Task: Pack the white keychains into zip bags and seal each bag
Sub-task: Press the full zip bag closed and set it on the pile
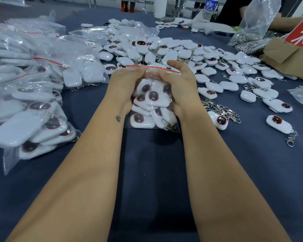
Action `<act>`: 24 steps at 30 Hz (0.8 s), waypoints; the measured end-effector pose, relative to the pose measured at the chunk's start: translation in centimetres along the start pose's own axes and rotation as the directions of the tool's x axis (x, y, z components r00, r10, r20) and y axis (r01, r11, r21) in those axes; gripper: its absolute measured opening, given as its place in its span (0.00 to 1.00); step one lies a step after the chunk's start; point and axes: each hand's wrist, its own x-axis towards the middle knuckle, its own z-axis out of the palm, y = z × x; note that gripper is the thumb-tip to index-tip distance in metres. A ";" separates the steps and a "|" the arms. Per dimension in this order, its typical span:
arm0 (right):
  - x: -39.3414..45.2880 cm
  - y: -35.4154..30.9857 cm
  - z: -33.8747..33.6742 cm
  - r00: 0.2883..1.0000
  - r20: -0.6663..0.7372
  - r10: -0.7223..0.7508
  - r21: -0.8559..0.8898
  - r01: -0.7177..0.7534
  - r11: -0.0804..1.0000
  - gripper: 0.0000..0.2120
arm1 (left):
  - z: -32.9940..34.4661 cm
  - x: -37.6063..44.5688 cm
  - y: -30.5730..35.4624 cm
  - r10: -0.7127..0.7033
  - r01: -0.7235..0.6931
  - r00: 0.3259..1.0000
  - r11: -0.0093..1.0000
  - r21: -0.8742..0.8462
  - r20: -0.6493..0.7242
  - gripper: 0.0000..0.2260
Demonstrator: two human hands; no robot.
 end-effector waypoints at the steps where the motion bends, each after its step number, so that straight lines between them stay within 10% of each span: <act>1: 0.1 -0.1 0.0 1.000 -0.005 0.017 -0.008 -0.017 1.000 0.16 | 0.1 0.1 0.0 0.002 -0.002 1.000 1.000 -0.004 -0.031 0.11; 24: 0.6 0.0 -0.1 0.988 -0.144 0.052 0.325 -0.002 0.946 0.21 | 0.1 0.4 0.0 -0.024 0.022 0.999 0.998 -0.053 -0.023 0.15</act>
